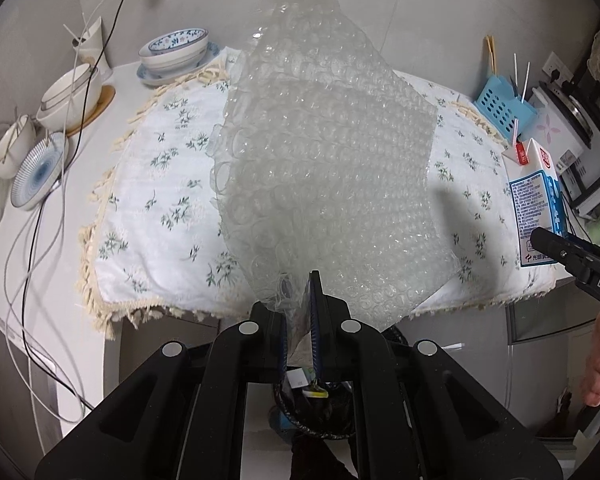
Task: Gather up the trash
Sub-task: 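Lift the bubble wrap and milk carton and carry both down over the bin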
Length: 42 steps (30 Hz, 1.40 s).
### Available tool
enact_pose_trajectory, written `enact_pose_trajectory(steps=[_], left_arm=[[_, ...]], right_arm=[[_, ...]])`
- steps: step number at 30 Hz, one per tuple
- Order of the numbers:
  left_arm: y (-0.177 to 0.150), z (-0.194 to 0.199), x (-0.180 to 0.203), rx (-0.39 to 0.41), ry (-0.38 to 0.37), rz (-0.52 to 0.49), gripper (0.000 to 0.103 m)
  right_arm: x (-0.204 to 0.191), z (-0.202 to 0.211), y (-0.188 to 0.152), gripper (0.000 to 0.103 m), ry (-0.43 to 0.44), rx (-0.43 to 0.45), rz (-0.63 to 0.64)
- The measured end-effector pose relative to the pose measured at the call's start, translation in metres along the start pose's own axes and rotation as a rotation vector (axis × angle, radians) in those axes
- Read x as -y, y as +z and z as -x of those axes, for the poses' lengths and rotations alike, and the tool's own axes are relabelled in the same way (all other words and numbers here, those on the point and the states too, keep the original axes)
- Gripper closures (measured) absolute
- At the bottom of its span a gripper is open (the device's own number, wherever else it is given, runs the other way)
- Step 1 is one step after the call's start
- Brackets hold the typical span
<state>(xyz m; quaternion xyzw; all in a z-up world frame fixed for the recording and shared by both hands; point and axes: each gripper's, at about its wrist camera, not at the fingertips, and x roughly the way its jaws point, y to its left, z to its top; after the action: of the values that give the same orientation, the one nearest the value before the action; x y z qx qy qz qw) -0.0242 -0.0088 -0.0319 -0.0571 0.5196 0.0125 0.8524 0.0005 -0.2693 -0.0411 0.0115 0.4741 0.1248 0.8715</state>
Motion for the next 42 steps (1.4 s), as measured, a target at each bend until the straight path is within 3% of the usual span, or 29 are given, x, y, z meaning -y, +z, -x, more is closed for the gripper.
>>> enact_pose_trajectory(steps=[23,42], left_arm=[[-0.098,-0.01,-0.003,-0.069,-0.034,-0.023,0.095],[-0.184,-0.071,-0.011,-0.22,0.042,-0.028,0.095]], right_arm=[[0.001,0.004,-0.09,0.042,-0.007,-0.045,-0.032],[-0.007,-0.035,-0.176,0.042,0.041,-0.141,0.018]])
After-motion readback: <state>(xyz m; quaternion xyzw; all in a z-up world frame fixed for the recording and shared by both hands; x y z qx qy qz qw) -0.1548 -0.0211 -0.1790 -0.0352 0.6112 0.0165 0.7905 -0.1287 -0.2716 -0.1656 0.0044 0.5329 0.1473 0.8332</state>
